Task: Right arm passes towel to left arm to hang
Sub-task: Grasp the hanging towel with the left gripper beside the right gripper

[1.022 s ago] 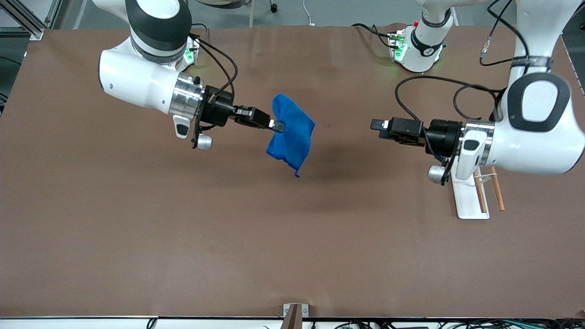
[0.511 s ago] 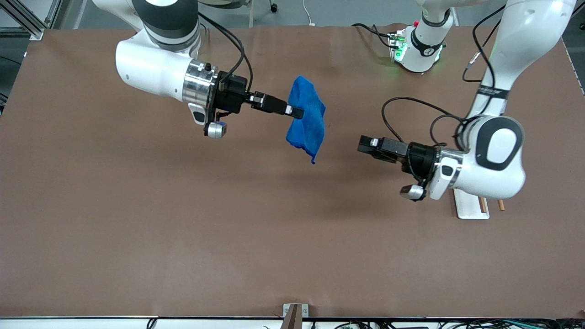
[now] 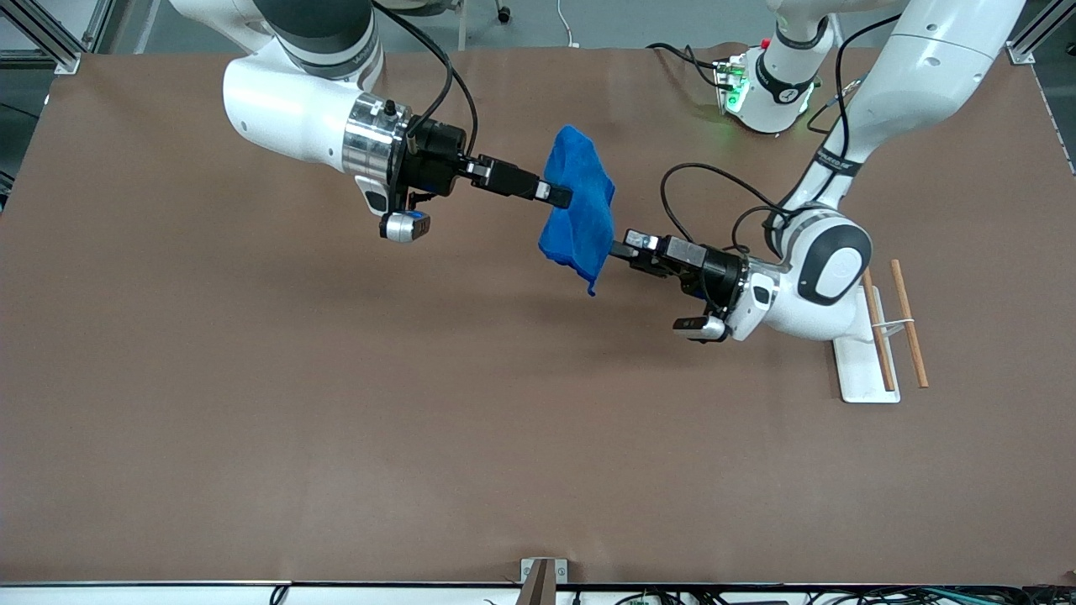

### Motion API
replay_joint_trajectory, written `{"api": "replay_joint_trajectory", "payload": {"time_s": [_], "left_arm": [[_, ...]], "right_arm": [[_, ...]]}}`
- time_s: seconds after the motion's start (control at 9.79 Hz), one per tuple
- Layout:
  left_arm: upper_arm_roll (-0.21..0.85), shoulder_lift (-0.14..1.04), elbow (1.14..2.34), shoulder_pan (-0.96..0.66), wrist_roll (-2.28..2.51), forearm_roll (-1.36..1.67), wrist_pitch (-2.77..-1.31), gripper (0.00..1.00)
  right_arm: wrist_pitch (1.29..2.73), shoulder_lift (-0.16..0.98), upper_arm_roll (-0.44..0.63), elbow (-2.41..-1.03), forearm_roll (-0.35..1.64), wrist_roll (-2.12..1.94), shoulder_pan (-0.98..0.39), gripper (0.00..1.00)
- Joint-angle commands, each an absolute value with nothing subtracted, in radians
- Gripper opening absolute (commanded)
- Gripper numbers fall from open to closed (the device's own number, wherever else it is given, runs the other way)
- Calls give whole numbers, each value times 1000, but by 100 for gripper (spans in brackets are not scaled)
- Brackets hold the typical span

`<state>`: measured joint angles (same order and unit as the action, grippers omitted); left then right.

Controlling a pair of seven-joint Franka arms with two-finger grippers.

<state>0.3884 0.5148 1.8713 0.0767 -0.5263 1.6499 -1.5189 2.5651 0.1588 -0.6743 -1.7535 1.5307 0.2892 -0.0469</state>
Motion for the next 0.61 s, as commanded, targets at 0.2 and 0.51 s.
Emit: {"api": "replay_joint_trajectory", "payload": {"time_s": [0.2, 0.51], "left_arm": [[423, 506, 1914, 89, -555, 1767, -1529, 89], [423, 506, 1898, 89, -554, 1782, -1532, 72]], "right_arm": [[2588, 179, -684, -1735, 1559, 264, -52, 0], [2592, 181, -684, -1733, 1560, 264, -55, 0]]}}
